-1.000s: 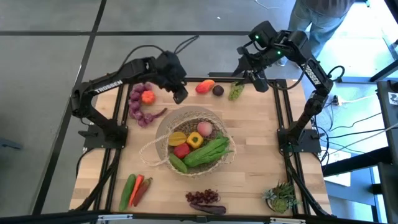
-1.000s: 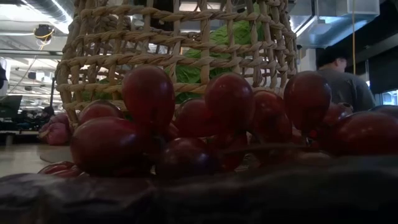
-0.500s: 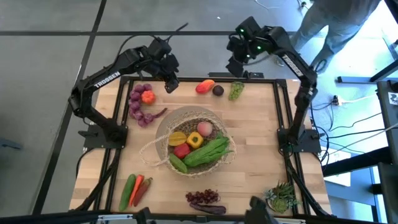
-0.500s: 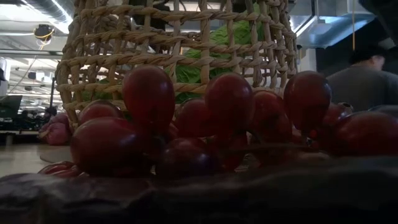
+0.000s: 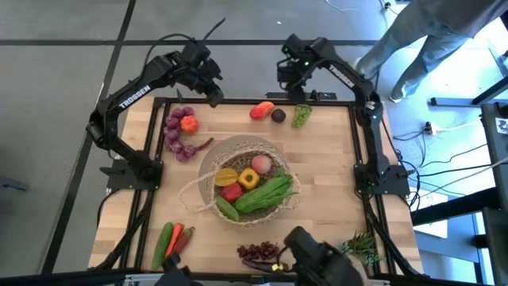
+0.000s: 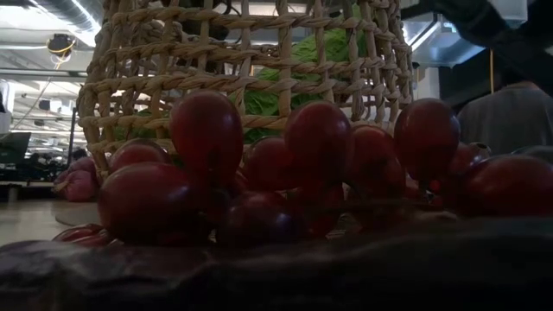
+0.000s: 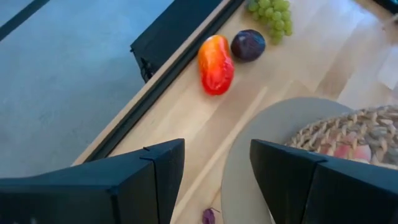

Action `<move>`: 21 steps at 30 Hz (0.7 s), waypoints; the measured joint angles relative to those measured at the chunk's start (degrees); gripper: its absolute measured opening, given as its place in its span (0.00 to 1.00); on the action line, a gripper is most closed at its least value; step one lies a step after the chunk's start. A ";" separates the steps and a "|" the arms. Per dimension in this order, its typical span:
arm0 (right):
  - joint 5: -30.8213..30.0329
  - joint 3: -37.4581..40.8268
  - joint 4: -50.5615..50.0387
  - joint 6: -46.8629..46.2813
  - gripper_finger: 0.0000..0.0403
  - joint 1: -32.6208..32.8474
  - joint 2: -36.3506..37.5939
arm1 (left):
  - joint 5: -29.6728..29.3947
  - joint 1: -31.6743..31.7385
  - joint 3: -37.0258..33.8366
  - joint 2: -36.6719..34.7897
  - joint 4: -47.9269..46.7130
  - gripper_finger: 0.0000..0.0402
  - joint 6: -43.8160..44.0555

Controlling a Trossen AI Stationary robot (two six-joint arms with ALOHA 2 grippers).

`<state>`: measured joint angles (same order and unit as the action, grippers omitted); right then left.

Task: Build produce basket
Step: Put the purple plum into the brown basket

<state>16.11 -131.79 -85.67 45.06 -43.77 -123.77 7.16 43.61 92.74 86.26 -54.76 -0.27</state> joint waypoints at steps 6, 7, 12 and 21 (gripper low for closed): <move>-1.05 0.07 -0.09 0.39 0.45 0.00 -5.50 | 0.02 0.83 0.00 0.00 0.29 0.43 1.21; -1.71 0.07 -0.24 0.22 0.45 0.00 -6.12 | -0.08 1.01 -0.01 0.00 0.44 0.43 1.21; -2.92 0.07 -1.68 0.39 0.45 0.00 -6.75 | -0.30 1.39 0.01 0.00 0.48 0.43 1.22; -1.11 0.07 -0.68 0.24 0.45 0.00 -7.20 | 2.44 3.77 0.05 2.64 -0.02 0.43 -0.43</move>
<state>15.00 -131.72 -86.34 45.30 -43.77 -130.97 9.60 47.38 92.79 88.89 -54.78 -0.70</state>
